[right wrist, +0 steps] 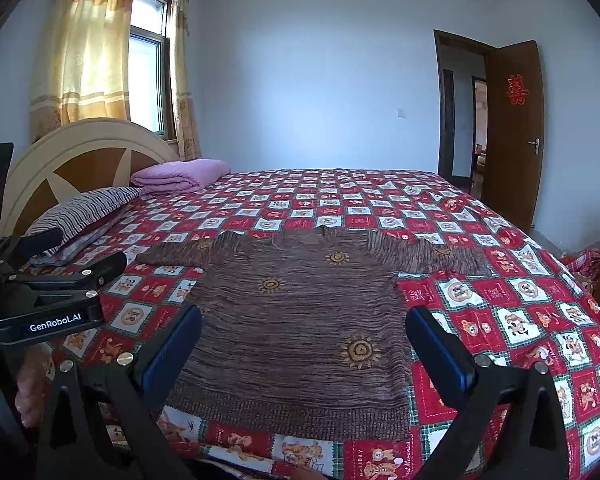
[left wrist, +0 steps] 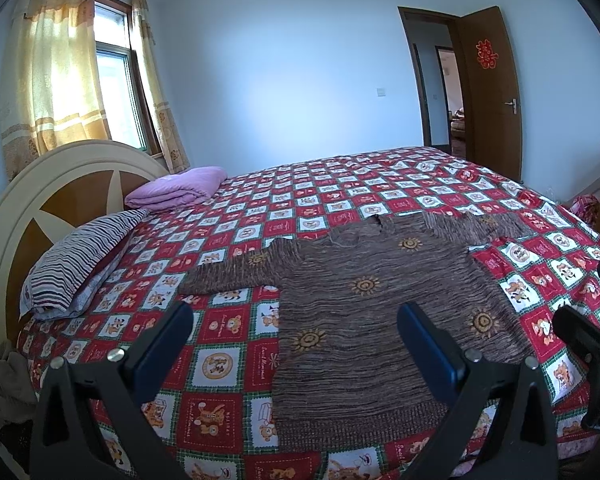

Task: Fold small clothes

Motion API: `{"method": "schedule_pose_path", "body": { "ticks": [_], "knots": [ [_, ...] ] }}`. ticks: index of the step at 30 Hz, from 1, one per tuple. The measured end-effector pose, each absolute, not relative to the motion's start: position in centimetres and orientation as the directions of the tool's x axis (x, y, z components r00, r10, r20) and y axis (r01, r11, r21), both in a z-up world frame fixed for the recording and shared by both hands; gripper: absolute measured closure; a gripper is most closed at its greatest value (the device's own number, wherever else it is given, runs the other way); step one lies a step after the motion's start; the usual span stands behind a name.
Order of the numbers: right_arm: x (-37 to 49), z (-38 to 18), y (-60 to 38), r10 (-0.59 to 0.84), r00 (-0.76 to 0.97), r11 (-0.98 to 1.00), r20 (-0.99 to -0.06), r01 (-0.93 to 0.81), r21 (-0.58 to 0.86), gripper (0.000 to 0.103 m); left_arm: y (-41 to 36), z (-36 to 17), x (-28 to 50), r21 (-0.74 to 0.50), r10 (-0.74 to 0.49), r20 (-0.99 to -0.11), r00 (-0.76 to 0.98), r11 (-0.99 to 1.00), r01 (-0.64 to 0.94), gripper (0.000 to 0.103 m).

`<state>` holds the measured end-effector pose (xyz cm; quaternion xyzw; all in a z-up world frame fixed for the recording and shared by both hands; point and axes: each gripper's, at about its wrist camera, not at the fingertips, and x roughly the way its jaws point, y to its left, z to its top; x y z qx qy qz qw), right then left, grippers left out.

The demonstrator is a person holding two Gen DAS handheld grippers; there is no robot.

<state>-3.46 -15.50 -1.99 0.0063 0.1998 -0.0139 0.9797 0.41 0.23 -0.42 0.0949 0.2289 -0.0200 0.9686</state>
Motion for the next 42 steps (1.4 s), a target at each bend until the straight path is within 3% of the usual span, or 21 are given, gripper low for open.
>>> {"method": "schedule_pose_path", "body": {
  "ticks": [28, 42],
  "knots": [
    [-2.4, -2.9, -16.0, 0.041, 0.918, 0.999, -0.393, -0.041, 0.009, 0.001, 0.9, -1.0, 1.1, 0.182, 0.016, -0.451, 0.893, 0.980, 0.075, 0.000],
    [2.6, -6.5, -21.1, 0.030, 0.859, 0.993, -0.510, 0.031, 0.110, 0.001, -1.0, -4.8, 7.3, 0.232, 0.039, -0.518, 0.855, 0.968, 0.096, 0.000]
  ]
}}
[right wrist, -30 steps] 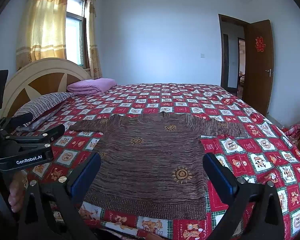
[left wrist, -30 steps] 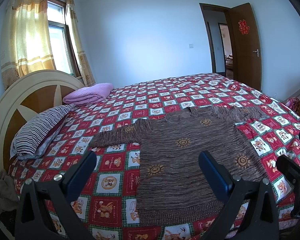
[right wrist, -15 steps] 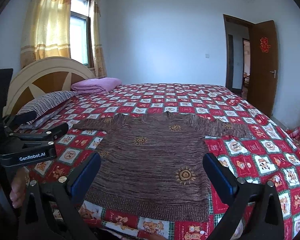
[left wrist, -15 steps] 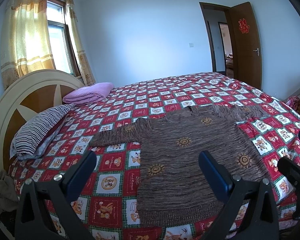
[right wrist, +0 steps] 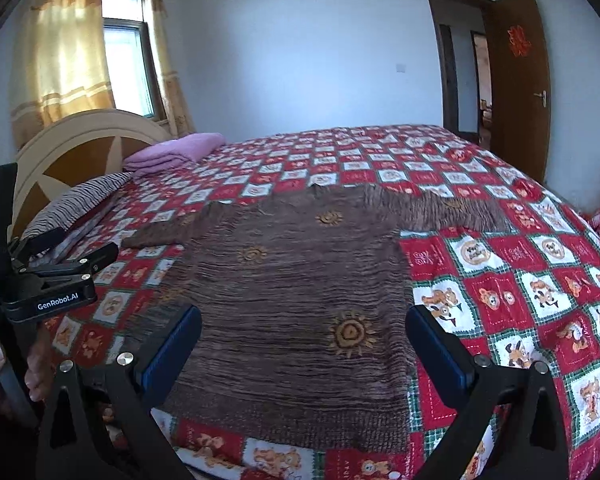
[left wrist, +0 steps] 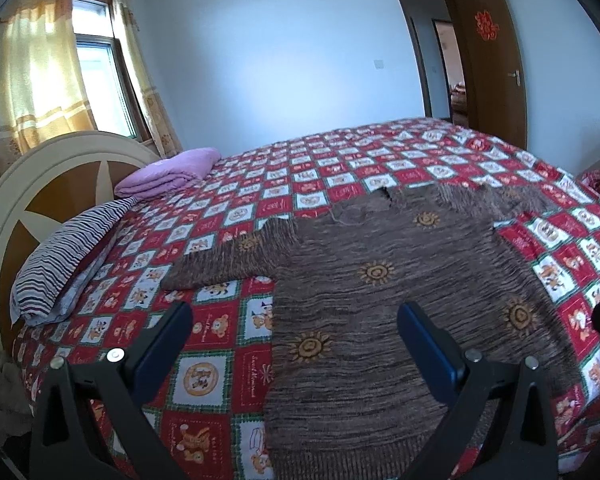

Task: Fold small clothes
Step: 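Lower the right tool to the sweater sleeve and grasp its cuff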

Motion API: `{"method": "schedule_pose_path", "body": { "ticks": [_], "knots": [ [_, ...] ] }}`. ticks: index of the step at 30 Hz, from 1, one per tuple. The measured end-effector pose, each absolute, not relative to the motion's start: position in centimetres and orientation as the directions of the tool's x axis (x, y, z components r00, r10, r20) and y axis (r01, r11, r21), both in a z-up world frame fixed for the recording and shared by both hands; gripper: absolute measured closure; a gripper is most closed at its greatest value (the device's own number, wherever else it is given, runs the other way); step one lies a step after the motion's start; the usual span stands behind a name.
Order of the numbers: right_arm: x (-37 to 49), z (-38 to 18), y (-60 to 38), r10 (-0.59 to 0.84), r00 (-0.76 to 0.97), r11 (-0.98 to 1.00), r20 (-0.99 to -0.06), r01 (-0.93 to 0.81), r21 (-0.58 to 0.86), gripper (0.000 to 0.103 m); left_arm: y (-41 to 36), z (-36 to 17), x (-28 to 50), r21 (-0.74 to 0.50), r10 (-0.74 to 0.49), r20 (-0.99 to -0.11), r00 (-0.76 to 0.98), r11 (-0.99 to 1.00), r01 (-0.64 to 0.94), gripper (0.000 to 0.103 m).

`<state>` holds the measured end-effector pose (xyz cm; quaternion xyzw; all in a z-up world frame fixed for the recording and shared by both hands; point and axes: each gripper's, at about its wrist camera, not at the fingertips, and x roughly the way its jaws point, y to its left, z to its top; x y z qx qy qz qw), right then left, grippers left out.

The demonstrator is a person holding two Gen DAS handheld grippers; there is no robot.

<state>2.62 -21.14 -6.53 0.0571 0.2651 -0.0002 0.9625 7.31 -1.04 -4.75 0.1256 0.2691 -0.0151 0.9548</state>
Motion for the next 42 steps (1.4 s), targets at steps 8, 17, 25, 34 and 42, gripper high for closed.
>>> {"method": "schedule_pose_path", "body": {
  "ticks": [8, 17, 25, 34, 42],
  "knots": [
    [6.0, -8.0, -23.2, 0.007, 0.841, 0.993, -0.542, 0.060, 0.106, 0.001, -2.2, -6.8, 10.6, 0.265, 0.060, -0.556, 0.829, 0.958, 0.108, 0.000],
    [10.2, -9.9, -27.4, -0.018, 0.806, 0.987, -0.592, 0.107, 0.116, 0.004, -3.3, -8.6, 15.3, 0.302, 0.089, -0.576, 0.812, 0.947, 0.110, 0.000],
    [13.4, -12.1, -31.7, -0.046, 0.755, 0.971, -0.654, 0.188, 0.150, 0.006, -4.4, -11.3, 19.4, 0.307, 0.112, -0.615, 0.780, 0.946, 0.106, 0.000],
    [16.5, -13.2, -38.0, -0.045, 0.695, 0.926, -0.717, 0.298, 0.231, 0.025, -4.8, -13.3, 24.0, 0.324, 0.144, -0.618, 0.773, 0.942, 0.084, 0.000],
    [19.4, -12.9, -45.2, -0.106, 0.663, 0.883, -0.741, 0.406, 0.236, 0.041, -3.2, -13.7, 28.8, 0.325, 0.202, -0.613, 0.764, 0.946, 0.011, 0.000]
  ]
}}
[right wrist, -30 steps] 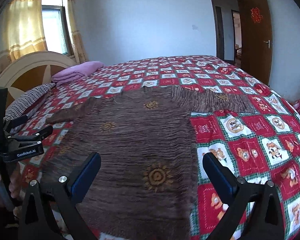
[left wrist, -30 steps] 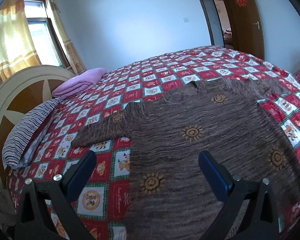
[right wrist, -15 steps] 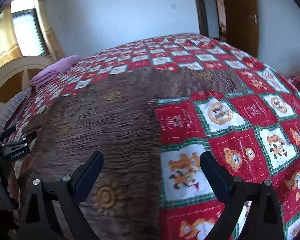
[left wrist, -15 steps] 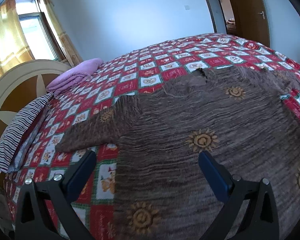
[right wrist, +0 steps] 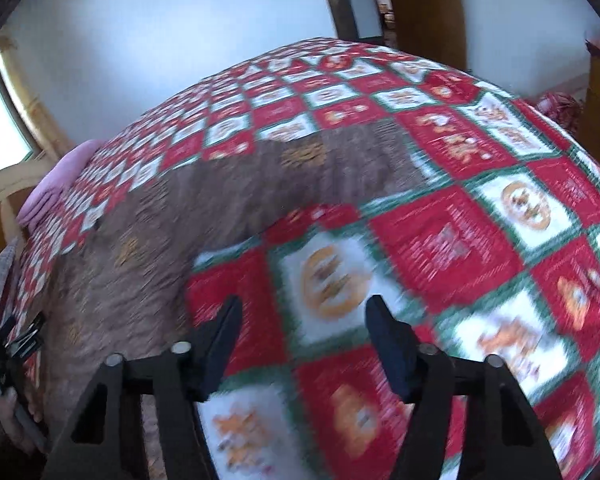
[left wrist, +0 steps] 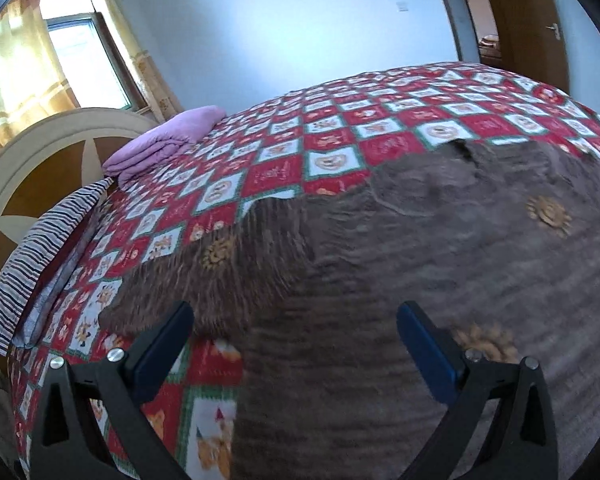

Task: Fold small clothes
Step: 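Lower the right tool to the sweater sleeve and grasp its cuff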

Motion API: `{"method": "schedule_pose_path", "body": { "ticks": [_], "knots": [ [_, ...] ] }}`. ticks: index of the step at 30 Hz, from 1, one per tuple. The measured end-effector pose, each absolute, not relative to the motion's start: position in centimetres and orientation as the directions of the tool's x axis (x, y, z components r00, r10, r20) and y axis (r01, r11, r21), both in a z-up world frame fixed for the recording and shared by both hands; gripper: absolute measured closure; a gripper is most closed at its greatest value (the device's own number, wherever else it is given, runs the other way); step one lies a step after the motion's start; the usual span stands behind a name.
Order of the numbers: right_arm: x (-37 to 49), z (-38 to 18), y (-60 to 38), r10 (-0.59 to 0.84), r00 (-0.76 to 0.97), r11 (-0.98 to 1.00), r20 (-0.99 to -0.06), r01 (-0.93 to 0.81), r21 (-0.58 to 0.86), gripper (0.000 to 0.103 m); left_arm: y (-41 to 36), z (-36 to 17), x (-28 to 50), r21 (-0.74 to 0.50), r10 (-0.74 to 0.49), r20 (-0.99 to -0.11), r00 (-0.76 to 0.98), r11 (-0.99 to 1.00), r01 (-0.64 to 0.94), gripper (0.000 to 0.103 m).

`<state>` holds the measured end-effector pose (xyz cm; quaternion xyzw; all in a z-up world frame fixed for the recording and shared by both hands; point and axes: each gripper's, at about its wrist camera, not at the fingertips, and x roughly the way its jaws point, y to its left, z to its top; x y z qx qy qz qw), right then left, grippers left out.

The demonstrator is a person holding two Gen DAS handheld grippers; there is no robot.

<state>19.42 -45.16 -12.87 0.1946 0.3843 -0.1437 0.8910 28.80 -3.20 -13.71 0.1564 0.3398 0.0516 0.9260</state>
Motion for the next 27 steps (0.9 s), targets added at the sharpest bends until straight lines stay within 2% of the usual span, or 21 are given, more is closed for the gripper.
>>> {"method": "schedule_pose_path", "body": {
  "ticks": [10, 21, 23, 24, 25, 27],
  "knots": [
    [25.3, -13.4, -54.4, -0.220, 0.621, 0.819, -0.753, 0.536, 0.203, 0.049, -1.5, -15.1, 32.7, 0.296, 0.221, -0.663, 0.715, 0.955, -0.020, 0.000],
    [31.8, -14.6, -59.8, -0.261, 0.602, 0.815, -0.755, 0.557, 0.162, 0.054, -2.2, -16.7, 33.6, 0.156, 0.060, -0.725, 0.686, 0.984, 0.080, 0.000],
    [32.7, -14.9, -60.0, -0.267, 0.594, 0.824, -0.759, 0.549, 0.140, 0.061, -2.4, -17.0, 33.8, 0.148, 0.045, -0.737, 0.674, 0.984, 0.097, 0.000],
    [33.1, -15.0, -59.9, -0.267, 0.591, 0.831, -0.761, 0.541, 0.129, 0.074, -2.5, -17.1, 33.8, 0.147, 0.044, -0.740, 0.671, 0.984, 0.098, 0.000],
    [33.3, -15.1, -59.9, -0.251, 0.593, 0.838, -0.765, 0.529, 0.136, 0.091, -2.5, -17.1, 33.8, 0.145, 0.046, -0.740, 0.671, 0.985, 0.092, 0.000],
    [33.4, -15.1, -59.7, -0.208, 0.606, 0.847, -0.767, 0.505, 0.169, 0.097, -2.3, -17.0, 33.8, 0.130, 0.038, -0.737, 0.675, 0.988, 0.087, 0.000]
  ]
}}
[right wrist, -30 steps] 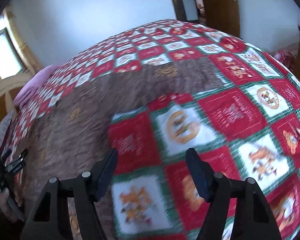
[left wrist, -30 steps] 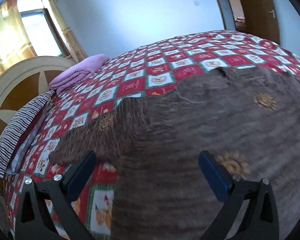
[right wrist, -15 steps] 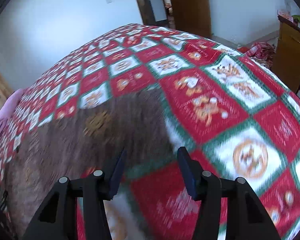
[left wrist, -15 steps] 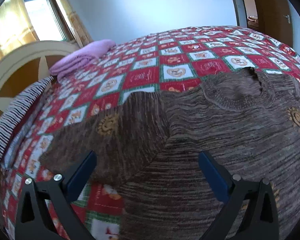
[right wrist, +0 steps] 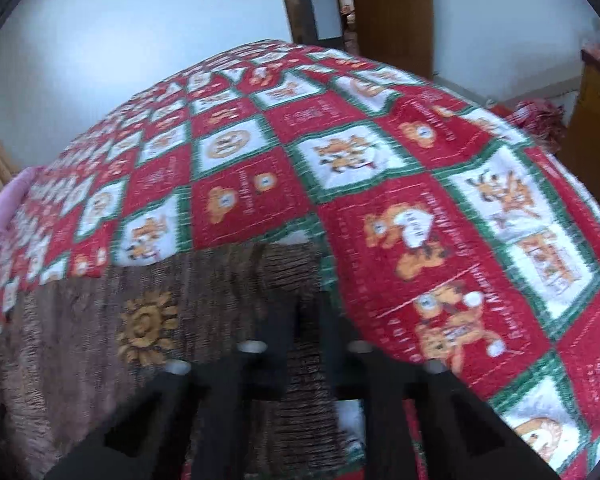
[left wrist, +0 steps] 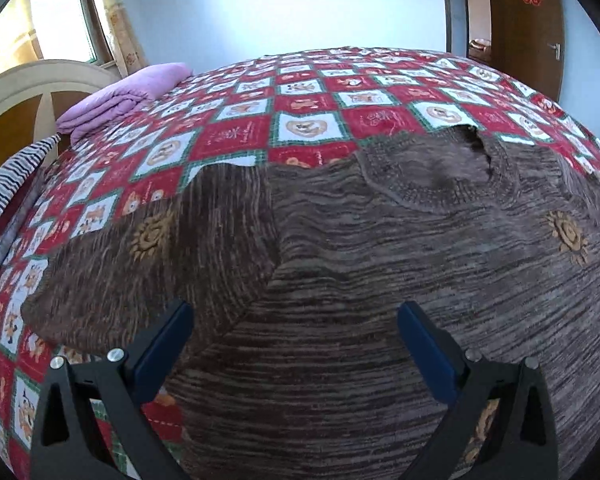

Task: Fold small clothes
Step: 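Lower the right tool to the sweater sleeve and grasp its cuff, then lift the sleeve with the right tool and fold it across the sweater body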

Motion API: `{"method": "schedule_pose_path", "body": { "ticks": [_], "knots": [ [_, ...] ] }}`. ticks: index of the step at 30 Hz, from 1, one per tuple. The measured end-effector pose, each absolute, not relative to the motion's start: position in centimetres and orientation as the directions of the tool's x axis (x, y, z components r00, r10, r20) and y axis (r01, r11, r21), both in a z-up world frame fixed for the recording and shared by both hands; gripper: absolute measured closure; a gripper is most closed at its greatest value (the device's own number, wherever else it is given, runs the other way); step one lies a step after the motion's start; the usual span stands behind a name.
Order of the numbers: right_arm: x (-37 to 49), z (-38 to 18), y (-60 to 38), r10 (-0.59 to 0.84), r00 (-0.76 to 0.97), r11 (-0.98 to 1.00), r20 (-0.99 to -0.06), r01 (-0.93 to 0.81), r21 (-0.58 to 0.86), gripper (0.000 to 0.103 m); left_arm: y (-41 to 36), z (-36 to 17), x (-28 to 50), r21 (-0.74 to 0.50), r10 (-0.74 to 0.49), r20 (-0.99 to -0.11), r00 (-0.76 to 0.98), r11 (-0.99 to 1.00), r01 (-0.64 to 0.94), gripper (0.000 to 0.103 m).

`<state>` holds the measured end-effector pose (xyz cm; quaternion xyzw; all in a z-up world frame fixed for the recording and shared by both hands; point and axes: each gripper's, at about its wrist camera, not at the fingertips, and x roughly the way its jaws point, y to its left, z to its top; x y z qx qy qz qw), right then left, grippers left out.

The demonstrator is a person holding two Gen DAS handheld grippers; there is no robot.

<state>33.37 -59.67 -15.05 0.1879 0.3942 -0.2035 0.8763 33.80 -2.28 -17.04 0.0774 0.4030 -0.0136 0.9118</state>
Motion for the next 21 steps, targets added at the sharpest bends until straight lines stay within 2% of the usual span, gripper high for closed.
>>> {"method": "schedule_pose_path", "body": {
  "ticks": [4, 10, 21],
  "knots": [
    [32.9, -13.6, -59.0, -0.197, 0.623, 0.853, -0.757, 0.489, 0.181, 0.099, -2.1, -16.7, 33.4, 0.123, 0.032, -0.717, 0.696, 0.989, 0.081, 0.000],
    [32.2, -8.3, -56.6, -0.224, 0.662, 0.879, -0.715, 0.454, 0.145, 0.099, -2.1, -16.6, 33.3, 0.126, 0.030, -0.706, 0.708, 0.989, 0.084, 0.000],
    [33.8, -0.9, -47.9, -0.180, 0.687, 0.925, -0.704, 0.362, 0.116, 0.099, -0.4, -16.5, 33.3, 0.023, -0.033, -0.705, 0.709, 0.997, 0.069, 0.000]
  ]
}}
